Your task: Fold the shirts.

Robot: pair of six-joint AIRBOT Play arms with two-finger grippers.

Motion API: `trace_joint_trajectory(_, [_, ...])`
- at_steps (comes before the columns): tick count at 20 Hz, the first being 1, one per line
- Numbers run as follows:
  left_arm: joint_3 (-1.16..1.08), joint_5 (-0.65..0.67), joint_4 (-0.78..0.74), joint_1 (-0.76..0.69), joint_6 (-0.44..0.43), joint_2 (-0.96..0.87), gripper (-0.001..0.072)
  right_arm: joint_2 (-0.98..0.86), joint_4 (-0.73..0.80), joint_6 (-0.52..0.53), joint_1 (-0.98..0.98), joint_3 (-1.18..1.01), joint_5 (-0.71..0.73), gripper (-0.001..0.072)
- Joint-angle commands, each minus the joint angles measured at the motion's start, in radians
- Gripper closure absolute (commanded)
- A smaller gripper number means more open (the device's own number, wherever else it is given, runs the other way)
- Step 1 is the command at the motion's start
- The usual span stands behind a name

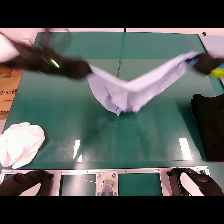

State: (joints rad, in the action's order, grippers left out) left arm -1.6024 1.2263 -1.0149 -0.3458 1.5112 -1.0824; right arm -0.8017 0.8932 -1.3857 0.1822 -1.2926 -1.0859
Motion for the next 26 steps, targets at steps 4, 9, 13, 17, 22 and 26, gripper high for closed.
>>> trace_joint_trajectory(4, [-0.575, 0.154, -0.098, 0.006, 0.029, 0.095, 0.0689, 0.23, 0.068, -0.056, 0.001, -0.376, -0.023, 0.0691])
trace_joint_trajectory(9, [-0.534, 0.166, -0.202, 0.006, -0.002, 0.127, 0.0689, 0.288, 0.14, -0.133, 0.001, -0.372, -0.052, 0.0691])
trace_joint_trajectory(13, [-0.388, 0.096, -0.298, 0.006, -0.032, 0.112, 0.0689, 0.259, 0.14, -0.132, 0.0, -0.235, -0.05, 0.0691])
trace_joint_trajectory(17, [-0.317, 0.09, -0.323, 0.006, -0.068, -0.06, 0.0689, 0.157, 0.139, -0.109, 0.0, 0.056, -0.004, 0.0691])
trace_joint_trajectory(22, [-0.317, 0.033, -0.317, 0.006, -0.133, -0.482, 0.0689, -0.126, 0.136, -0.069, 0.0, 0.394, 0.272, 0.069])
trace_joint_trajectory(26, [-0.317, -0.064, -0.278, 0.006, -0.132, -0.741, 0.0688, -0.419, 0.135, -0.069, 0.0, 0.418, 0.422, 0.0691])
